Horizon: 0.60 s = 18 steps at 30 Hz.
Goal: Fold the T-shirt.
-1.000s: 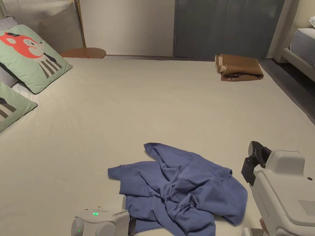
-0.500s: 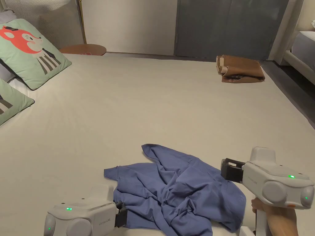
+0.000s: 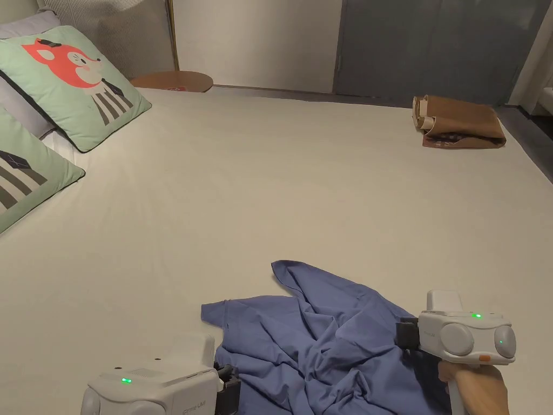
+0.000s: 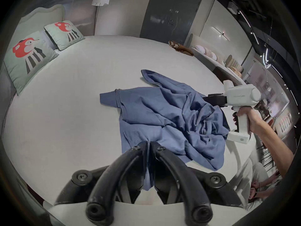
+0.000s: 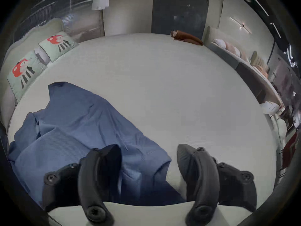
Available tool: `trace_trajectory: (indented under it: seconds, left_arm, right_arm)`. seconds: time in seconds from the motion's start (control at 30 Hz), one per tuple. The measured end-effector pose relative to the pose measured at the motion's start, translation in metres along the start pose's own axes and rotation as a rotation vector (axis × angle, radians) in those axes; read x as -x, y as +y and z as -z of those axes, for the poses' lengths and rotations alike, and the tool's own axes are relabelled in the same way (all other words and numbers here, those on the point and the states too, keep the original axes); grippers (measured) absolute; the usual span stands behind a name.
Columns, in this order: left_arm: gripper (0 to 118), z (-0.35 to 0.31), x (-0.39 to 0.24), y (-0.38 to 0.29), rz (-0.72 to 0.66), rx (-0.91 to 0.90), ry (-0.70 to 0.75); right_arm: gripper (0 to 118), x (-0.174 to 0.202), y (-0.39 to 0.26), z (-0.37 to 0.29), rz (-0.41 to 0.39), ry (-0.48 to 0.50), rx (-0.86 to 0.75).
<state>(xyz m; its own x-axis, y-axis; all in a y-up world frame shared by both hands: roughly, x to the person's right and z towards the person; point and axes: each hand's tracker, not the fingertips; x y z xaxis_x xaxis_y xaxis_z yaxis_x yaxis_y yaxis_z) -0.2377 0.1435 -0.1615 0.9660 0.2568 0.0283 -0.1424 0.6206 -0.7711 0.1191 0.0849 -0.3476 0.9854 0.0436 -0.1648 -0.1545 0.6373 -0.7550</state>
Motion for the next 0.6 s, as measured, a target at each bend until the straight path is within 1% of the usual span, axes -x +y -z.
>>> trace_trajectory:
  seconds: [0.03, 0.07, 0.1, 0.13, 0.23, 0.4, 0.53, 0.6]
  left_arm:
    - [1, 0.001, -0.001, 0.000, 0.002, -0.001, 0.003]
    - [1, 0.002, -0.002, 0.001, 0.004, -0.001, 0.004]
    - [1, 0.002, -0.002, 0.003, 0.008, 0.001, 0.004]
    - [1, 0.002, -0.003, 0.005, 0.011, -0.002, 0.005]
    - [1, 0.004, -0.003, 0.014, -0.001, -0.014, 0.000]
    - [1, 0.008, -0.003, 0.039, -0.030, -0.074, 0.007]
    - [1, -0.002, -0.006, 0.070, -0.029, -0.135, -0.013]
    - [1, -0.010, -0.008, 0.091, 0.006, -0.185, 0.008]
  right_arm:
    - [32, -0.001, 0.001, -0.005, -0.006, 0.009, -0.001]
    - [16, -0.001, 0.001, -0.010, -0.019, -0.003, -0.014]
    - [9, -0.001, 0.001, -0.010, -0.049, -0.037, -0.035]
    - [9, -0.002, 0.002, -0.013, -0.080, -0.055, -0.052]
    - [9, -0.010, 0.008, -0.035, -0.073, -0.050, -0.078]
    - [9, -0.030, 0.026, -0.082, -0.074, -0.086, -0.194]
    - [9, -0.045, 0.048, -0.131, -0.042, -0.077, -0.351]
    - [9, -0.050, 0.065, -0.157, -0.055, -0.095, -0.434]
